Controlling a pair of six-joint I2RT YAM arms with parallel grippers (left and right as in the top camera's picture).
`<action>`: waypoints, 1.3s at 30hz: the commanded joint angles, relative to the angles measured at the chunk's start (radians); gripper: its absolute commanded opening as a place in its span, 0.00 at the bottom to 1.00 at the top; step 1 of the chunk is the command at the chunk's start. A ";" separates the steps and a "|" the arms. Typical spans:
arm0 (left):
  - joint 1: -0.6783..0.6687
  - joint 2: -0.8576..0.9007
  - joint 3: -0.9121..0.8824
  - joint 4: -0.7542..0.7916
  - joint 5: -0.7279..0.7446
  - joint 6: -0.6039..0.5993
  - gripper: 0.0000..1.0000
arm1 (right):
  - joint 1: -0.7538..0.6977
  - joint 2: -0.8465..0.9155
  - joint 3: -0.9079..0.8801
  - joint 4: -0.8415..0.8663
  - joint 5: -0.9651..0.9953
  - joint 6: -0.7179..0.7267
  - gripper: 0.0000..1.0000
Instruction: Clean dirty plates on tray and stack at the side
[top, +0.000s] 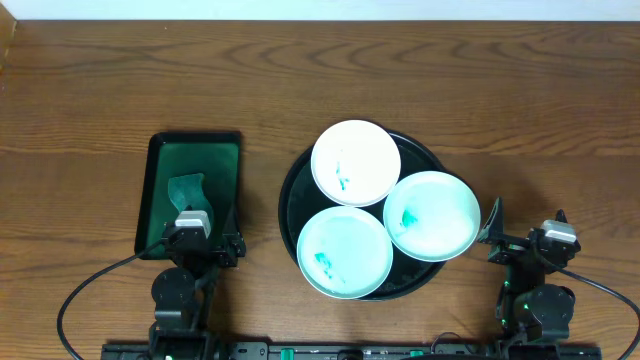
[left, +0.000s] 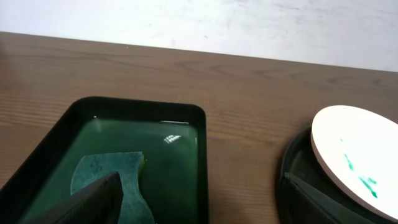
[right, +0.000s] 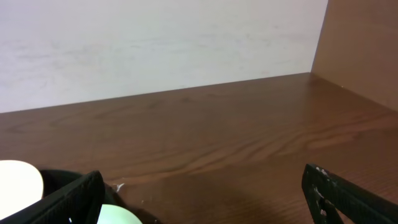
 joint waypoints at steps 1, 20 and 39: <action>-0.004 -0.002 -0.013 -0.037 0.024 -0.002 0.80 | -0.010 -0.002 -0.001 -0.001 0.018 -0.015 0.99; -0.004 -0.002 -0.013 -0.037 0.024 -0.002 0.80 | -0.010 -0.002 -0.001 -0.001 0.018 -0.015 0.99; -0.004 -0.002 -0.013 -0.037 0.023 -0.002 0.80 | -0.010 -0.002 -0.001 -0.001 0.018 -0.015 0.99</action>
